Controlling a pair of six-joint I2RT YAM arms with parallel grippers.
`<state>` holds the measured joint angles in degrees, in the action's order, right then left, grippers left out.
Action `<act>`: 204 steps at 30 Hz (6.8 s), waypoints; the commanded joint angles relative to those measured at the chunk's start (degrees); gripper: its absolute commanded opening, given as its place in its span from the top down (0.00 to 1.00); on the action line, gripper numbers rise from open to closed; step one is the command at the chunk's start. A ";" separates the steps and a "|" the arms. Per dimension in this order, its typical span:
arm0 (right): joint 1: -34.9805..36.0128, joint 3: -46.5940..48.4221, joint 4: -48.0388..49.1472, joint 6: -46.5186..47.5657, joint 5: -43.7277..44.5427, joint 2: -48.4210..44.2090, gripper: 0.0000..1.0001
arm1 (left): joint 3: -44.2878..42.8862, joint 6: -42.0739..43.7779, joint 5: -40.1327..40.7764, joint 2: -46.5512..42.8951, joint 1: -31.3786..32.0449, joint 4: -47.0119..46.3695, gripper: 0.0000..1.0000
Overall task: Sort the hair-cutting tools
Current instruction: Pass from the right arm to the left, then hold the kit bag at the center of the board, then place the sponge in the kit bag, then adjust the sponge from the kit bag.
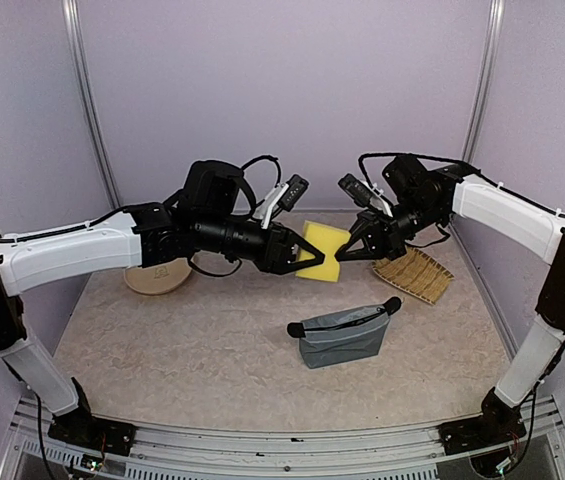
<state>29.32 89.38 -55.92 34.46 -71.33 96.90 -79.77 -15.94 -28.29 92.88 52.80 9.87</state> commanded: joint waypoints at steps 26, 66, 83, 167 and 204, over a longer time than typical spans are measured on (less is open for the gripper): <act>-14.02 -19.07 7.78 -3.97 33.78 -7.30 0.46 | -14.13 14.83 11.77 20.74 7.62 9.97 1.00; -14.43 -21.34 -1.82 -5.20 24.05 -1.30 1.00 | -11.75 19.17 27.47 30.01 10.77 6.82 1.00; -14.64 -19.28 -1.50 -4.56 20.82 -2.76 1.00 | -10.42 22.25 30.60 29.37 16.85 26.35 1.00; -8.75 -13.81 -3.58 -1.67 24.57 -3.04 0.67 | -11.12 6.93 35.85 14.19 15.38 16.72 0.30; -0.31 -9.51 2.50 1.33 32.78 9.08 0.63 | -6.21 2.29 26.60 17.83 10.87 13.25 0.59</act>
<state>28.40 78.37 -54.39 35.35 -39.55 103.83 -87.88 -12.47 -0.01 111.61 64.03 25.45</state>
